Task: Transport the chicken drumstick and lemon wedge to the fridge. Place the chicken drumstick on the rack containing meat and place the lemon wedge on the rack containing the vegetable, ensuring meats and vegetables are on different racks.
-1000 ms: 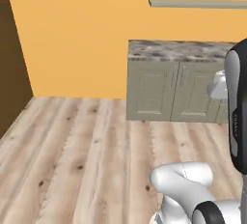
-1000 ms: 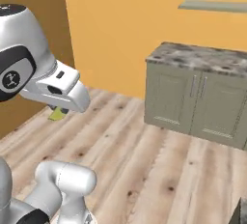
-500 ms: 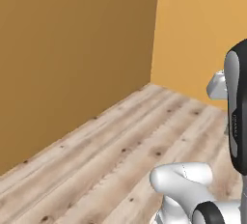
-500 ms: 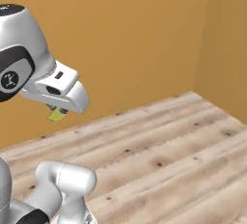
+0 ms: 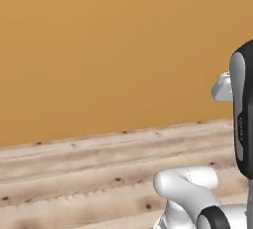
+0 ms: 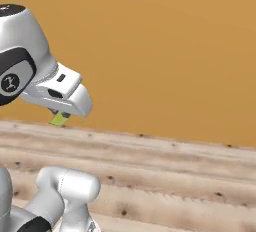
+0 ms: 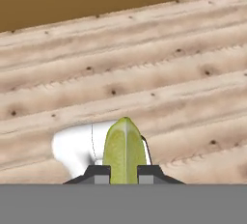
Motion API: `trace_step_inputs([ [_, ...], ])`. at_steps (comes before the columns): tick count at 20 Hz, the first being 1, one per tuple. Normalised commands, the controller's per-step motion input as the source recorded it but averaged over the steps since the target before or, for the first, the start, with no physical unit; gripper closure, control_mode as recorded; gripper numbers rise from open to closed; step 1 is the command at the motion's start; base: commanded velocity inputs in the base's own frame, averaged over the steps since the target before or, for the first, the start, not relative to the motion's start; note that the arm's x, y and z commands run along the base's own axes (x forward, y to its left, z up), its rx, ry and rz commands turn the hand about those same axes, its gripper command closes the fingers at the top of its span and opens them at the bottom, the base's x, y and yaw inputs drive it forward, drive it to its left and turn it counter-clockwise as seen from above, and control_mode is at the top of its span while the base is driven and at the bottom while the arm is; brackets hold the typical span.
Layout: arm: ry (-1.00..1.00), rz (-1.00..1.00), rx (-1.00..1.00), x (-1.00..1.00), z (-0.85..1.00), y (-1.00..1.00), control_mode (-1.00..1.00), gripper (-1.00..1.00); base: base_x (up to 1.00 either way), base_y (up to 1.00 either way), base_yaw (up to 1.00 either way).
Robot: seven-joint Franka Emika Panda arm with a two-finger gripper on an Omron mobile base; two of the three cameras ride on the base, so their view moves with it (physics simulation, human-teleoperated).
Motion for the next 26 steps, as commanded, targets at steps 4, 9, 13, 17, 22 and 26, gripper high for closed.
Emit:
trace_step_inputs([
  [4,0.0,0.0,0.0,0.0,0.0,0.0,1.0,1.0,0.0,0.0,1.0],
  [9,0.0,0.0,0.0,0.0,0.0,0.0,1.0,1.0,0.0,0.0,1.0],
  [13,0.0,0.0,0.0,0.0,0.0,0.0,1.0,1.0,0.06,0.0,1.0],
  [17,0.0,0.0,0.0,0.0,0.0,0.0,1.0,1.0,0.93,-0.01,0.76],
  [22,0.0,0.0,0.0,0.0,0.0,0.0,1.0,1.0,1.0,0.0,0.61],
  [26,0.0,0.0,0.0,0.0,0.0,0.0,1.0,1.0,1.0,0.0,0.55],
])
